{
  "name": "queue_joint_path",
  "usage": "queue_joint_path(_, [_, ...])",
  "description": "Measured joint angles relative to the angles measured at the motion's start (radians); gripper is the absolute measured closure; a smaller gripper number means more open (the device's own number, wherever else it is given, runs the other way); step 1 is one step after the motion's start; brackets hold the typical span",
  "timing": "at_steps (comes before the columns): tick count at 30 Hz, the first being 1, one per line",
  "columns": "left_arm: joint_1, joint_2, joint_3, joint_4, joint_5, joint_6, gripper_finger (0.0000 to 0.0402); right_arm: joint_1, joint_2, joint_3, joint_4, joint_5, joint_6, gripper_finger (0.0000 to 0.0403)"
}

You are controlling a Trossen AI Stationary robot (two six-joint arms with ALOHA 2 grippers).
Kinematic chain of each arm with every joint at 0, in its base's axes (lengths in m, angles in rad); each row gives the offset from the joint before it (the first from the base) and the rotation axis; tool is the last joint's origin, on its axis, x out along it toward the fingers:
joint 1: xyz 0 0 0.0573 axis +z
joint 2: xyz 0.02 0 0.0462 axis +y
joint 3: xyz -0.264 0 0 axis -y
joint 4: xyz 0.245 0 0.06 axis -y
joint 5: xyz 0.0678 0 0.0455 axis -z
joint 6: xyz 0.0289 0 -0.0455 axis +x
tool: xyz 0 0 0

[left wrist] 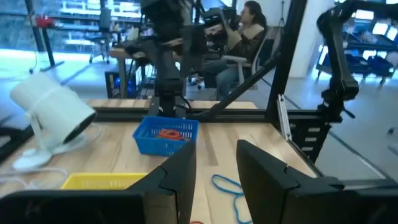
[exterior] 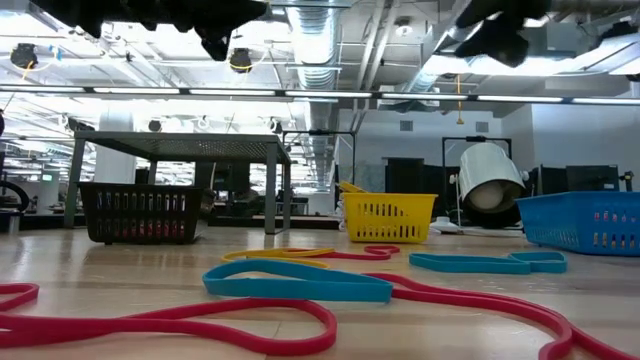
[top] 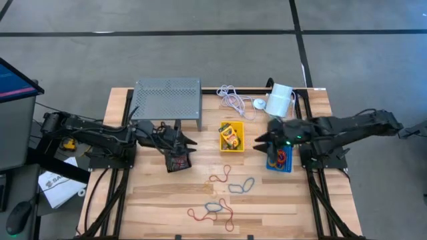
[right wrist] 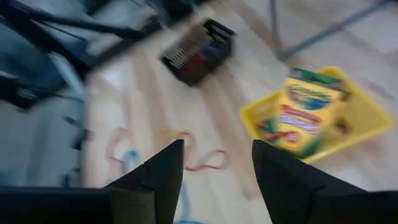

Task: Pick & Place Office Desk Supplies
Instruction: Put the yellow rubber band into the black bin

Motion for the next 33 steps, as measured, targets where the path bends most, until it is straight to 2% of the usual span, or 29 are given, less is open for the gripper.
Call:
queue_joint_path(5, [-0.01, 0.0, -0.001, 0.028, 0.0, -0.033, 0.0291, 0.098, -0.148, -0.204, 0.237, 0.0, 0.068, 0.0226])
queue_joint_path(9, [-0.034, 0.001, 0.0, 0.083, 0.0, -0.033, 0.0291, 0.141, -0.133, -0.238, 0.328, 0.002, 0.06, 0.0235])
queue_joint_path(11, [-0.047, 0.008, 0.022, 0.057, 0.0, -0.027, 0.0291, 0.149, -0.105, -0.231, 0.341, 0.004, 0.03, 0.024])
queue_joint_path(14, [-0.074, 0.058, 0.094, -0.092, -0.001, -0.026, 0.0291, 0.151, -0.073, -0.215, 0.34, 0.005, -0.034, 0.0249])
queue_joint_path(19, [-0.124, 0.248, 0.29, -0.396, 0.0, -0.002, 0.0291, 0.128, -0.053, -0.205, 0.348, 0.008, -0.093, 0.0264])
queue_joint_path(26, [-0.135, 0.508, 0.539, -0.82, 0.026, 0.025, 0.0291, 0.133, -0.053, -0.205, 0.346, 0.008, -0.103, 0.028])
queue_joint_path(33, [-0.153, 0.629, 0.616, -0.873, 0.082, 0.052, 0.0291, 0.154, -0.041, -0.205, 0.348, 0.007, -0.125, 0.0282])
